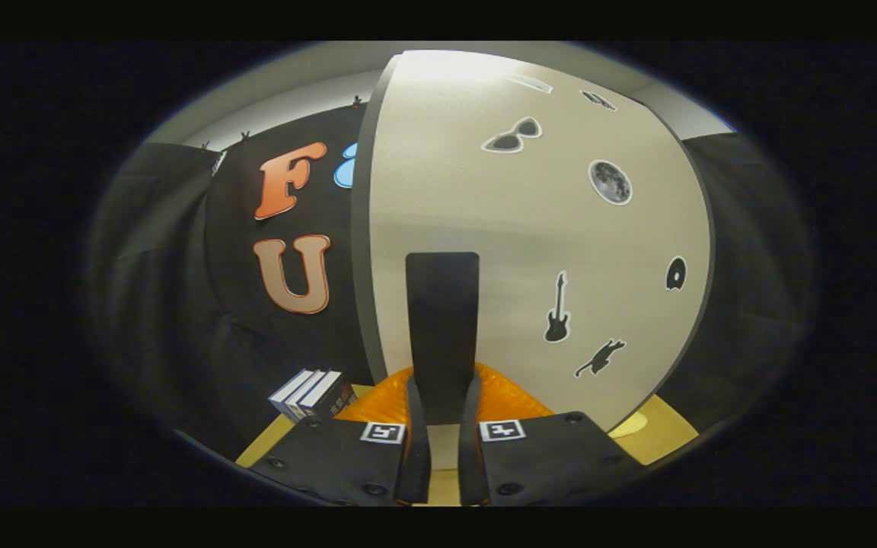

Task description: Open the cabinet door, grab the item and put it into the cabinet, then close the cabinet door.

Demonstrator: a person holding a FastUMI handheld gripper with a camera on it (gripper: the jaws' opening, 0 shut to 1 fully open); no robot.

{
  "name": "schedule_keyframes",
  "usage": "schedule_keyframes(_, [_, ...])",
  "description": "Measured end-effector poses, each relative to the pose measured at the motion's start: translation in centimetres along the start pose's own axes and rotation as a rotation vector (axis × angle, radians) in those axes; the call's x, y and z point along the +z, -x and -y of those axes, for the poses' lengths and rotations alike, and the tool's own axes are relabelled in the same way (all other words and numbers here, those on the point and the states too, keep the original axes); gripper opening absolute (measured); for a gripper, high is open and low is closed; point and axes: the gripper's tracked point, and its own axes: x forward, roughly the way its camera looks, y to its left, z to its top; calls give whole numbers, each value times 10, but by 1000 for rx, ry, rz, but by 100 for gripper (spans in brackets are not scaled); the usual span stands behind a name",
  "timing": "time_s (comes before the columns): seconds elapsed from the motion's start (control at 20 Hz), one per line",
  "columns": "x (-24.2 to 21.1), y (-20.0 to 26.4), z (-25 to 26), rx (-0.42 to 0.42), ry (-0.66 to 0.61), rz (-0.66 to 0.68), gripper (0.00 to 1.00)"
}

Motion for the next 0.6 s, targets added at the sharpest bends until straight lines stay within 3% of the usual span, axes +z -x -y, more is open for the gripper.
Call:
schedule_keyframes(0.45, [-7, 78, 29, 1, -38, 42, 15])
schedule_keyframes(0.6, [-10, 98, 41, -7, -50, 44, 15])
